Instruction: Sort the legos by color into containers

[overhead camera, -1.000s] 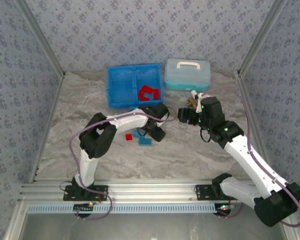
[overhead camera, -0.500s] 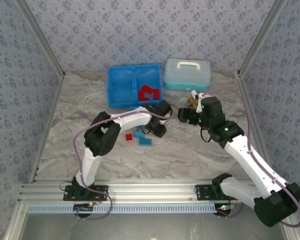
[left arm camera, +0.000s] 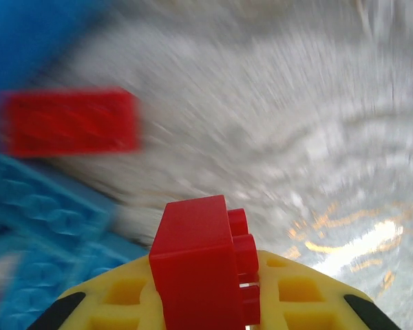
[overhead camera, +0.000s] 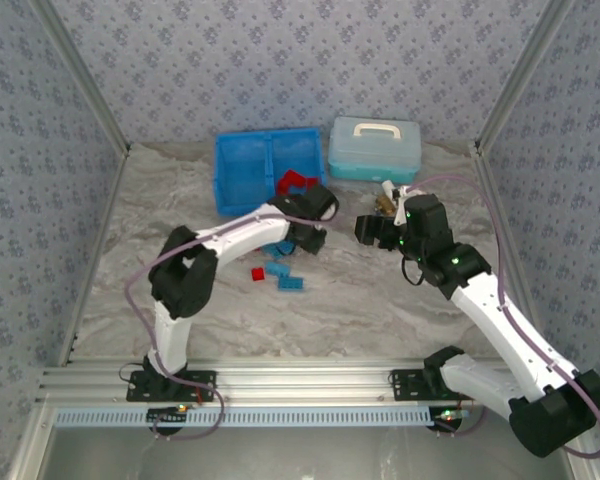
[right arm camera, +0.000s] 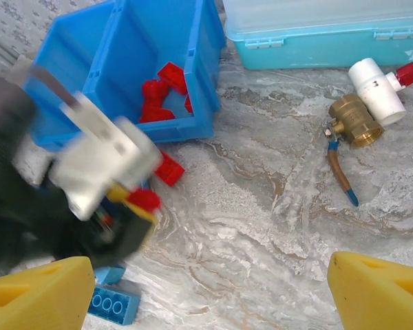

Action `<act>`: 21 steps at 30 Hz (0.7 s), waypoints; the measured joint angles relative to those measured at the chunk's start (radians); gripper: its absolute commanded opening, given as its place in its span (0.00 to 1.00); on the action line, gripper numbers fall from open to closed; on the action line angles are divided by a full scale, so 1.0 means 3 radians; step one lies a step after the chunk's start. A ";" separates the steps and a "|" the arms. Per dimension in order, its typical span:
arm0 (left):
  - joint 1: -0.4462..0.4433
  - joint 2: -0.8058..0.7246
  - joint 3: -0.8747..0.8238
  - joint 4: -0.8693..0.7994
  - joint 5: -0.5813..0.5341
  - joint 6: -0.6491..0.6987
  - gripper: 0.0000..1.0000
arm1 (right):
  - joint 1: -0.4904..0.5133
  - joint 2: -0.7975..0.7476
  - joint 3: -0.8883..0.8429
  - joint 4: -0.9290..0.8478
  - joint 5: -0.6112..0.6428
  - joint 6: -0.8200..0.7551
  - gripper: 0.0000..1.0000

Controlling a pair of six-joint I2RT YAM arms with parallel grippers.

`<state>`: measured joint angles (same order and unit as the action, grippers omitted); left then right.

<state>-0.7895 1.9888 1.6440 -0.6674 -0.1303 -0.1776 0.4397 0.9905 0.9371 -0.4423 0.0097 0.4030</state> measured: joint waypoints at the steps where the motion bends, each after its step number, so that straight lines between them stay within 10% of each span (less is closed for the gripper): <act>1: 0.0098 -0.0033 0.0113 0.0017 -0.0015 -0.0014 0.13 | 0.0000 -0.0003 0.0000 0.0000 -0.0001 0.0000 0.91; 13: 0.0823 0.0984 0.2055 -0.0116 0.0029 -0.0149 0.12 | 0.0000 -0.0005 0.0000 -0.0001 -0.0011 0.0008 0.91; 21: 0.0853 0.1776 0.2783 -0.0472 0.0094 -0.0165 0.41 | 0.0000 -0.0006 0.0000 -0.0010 -0.0037 0.0029 0.92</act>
<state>-0.5335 2.5217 2.4790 -0.8089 -0.1020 -0.2272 0.4397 0.9886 0.9371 -0.4454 -0.0013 0.4118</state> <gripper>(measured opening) 0.370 0.915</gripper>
